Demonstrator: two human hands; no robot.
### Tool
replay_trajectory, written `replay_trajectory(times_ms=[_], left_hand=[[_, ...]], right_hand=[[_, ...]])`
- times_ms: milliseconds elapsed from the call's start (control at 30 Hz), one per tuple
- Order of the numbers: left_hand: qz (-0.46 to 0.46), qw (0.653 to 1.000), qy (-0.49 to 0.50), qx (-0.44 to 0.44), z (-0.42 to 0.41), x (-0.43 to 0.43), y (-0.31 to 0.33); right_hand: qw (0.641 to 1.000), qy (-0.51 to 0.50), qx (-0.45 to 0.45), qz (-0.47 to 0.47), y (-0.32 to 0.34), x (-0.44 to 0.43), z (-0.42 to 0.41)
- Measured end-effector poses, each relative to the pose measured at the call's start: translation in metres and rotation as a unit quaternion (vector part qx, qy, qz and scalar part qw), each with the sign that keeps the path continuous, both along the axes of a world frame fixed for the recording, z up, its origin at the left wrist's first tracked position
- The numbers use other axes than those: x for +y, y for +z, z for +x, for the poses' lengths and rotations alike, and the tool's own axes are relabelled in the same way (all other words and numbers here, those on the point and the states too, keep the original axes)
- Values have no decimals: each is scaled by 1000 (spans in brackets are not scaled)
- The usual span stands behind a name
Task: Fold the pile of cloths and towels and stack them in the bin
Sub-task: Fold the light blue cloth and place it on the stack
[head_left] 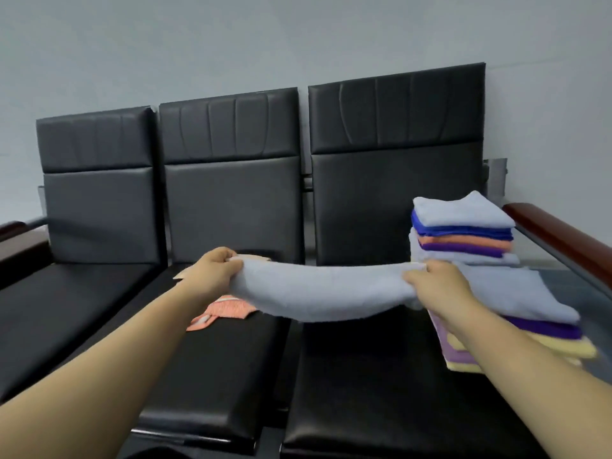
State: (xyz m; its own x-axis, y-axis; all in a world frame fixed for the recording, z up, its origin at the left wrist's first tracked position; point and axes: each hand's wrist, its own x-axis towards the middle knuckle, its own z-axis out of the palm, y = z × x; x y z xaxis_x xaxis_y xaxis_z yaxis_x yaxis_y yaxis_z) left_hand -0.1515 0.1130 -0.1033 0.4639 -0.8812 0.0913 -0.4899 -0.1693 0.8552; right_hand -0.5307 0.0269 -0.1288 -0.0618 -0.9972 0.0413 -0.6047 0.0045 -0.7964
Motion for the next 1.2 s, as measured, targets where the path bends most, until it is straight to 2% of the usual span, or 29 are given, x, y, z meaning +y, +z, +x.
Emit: replay_trajectory(times_ms=[33, 100, 133, 200, 367, 500, 700, 833, 1067, 1200], left_hand=[[58, 996, 6, -61, 5, 1, -16], [177, 967, -10, -181, 3, 5, -39], [212, 955, -28, -208, 1, 7, -47], [242, 947, -52, -204, -6, 6, -62], [214, 959, -41, -184, -14, -6, -84], [144, 979, -29, -145, -15, -23, -91], [93, 986, 17, -135, -12, -59, -109], [85, 985, 31, -148, -6, -81, -125], [63, 963, 37, -259, -1, -102, -154], [79, 960, 59, -261, -3, -112, -159]], right_hand=[[999, 17, 29, 43, -16, 1, 1], [982, 71, 124, 125, -39, 4, 2], [968, 100, 173, 153, -46, 4, 2], [965, 101, 170, 174, -54, 5, 4], [973, 67, 129, 181, -61, 6, 6], [991, 30, 36, 123, -66, -5, 11], [998, 5, 3, 66, -70, -37, 32], [998, -16, 44, 50, -79, -59, 44], [990, -16, 112, 89, -108, -93, 50], [988, -24, 129, 84, -110, -98, 52]])
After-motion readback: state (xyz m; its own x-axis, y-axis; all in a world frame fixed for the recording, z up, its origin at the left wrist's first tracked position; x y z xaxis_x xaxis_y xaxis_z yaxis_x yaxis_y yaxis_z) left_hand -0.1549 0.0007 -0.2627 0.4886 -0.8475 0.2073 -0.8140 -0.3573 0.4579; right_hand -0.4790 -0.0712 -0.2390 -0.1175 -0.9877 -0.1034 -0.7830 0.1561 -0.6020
